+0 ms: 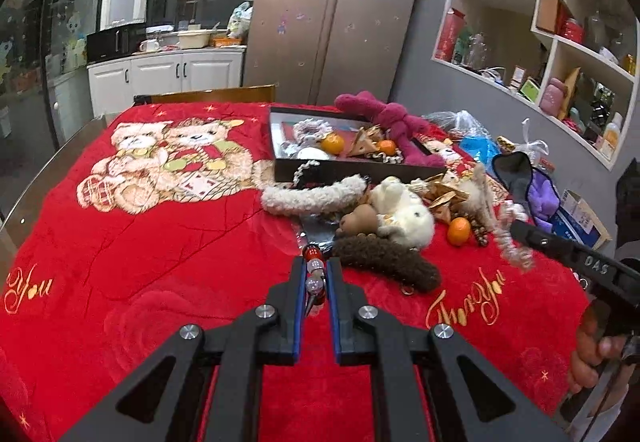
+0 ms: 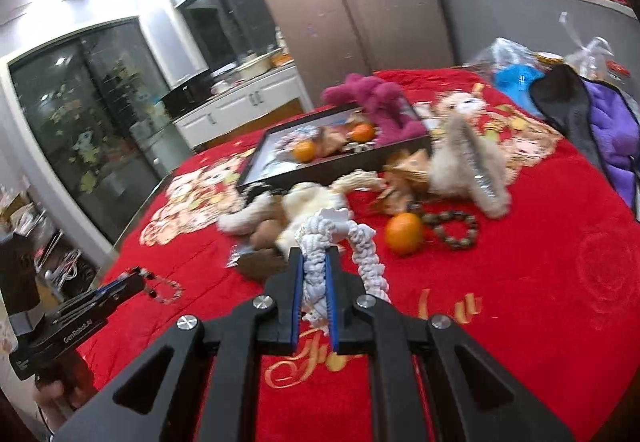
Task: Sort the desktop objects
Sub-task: 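Grasp the white crocheted scrunchie with the right tool while the left tool grasps a bead string, then carry the scrunchie and bead string into the black tray and open both tools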
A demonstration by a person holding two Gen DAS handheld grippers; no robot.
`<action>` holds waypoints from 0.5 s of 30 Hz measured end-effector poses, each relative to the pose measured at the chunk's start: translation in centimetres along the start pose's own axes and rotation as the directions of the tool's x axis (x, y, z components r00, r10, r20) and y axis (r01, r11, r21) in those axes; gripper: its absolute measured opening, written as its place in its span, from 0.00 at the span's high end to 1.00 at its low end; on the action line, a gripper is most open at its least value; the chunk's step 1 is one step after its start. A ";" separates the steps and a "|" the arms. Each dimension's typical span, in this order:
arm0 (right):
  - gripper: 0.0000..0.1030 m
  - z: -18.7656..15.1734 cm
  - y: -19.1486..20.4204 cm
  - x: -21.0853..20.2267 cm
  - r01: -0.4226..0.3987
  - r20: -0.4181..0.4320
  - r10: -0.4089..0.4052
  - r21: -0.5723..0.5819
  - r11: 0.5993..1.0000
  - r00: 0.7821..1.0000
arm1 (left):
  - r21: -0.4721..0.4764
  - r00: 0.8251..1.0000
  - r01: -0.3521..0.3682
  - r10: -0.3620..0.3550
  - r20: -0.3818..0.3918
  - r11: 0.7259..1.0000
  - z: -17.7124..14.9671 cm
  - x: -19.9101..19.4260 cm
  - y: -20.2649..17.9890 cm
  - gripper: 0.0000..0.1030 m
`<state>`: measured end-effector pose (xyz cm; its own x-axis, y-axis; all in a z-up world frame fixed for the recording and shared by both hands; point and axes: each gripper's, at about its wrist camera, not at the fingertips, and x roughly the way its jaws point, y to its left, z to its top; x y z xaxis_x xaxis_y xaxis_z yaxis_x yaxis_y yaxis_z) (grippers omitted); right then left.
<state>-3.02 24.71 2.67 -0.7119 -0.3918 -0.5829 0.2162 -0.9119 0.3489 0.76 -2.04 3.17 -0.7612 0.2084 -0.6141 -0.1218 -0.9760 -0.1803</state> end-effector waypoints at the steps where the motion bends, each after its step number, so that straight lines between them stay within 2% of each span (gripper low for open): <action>1: 0.89 -0.1 0.3 0.1 -0.010 -0.004 0.010 -0.003 1.000 1.000 | 0.004 1.000 0.001 -0.001 0.002 1.000 0.2 -0.1 -0.2 0.90; 7: 0.89 1.5 2.2 1.2 -0.045 -0.009 0.044 -0.033 0.998 0.999 | 0.039 1.000 0.014 -0.015 0.022 0.999 3.3 0.0 -0.9 0.90; 15: 0.89 7.8 5.2 3.4 -0.047 0.022 0.050 -0.119 0.992 0.999 | 0.077 0.997 0.067 -0.070 0.031 0.995 10.8 2.8 -1.8 0.90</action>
<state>-9.55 19.58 8.18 -0.7146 -0.4339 -0.5487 0.3269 -0.9006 0.2864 -8.00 -0.34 10.04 -0.7705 0.2737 -0.5756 -0.2210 -0.9618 -0.1616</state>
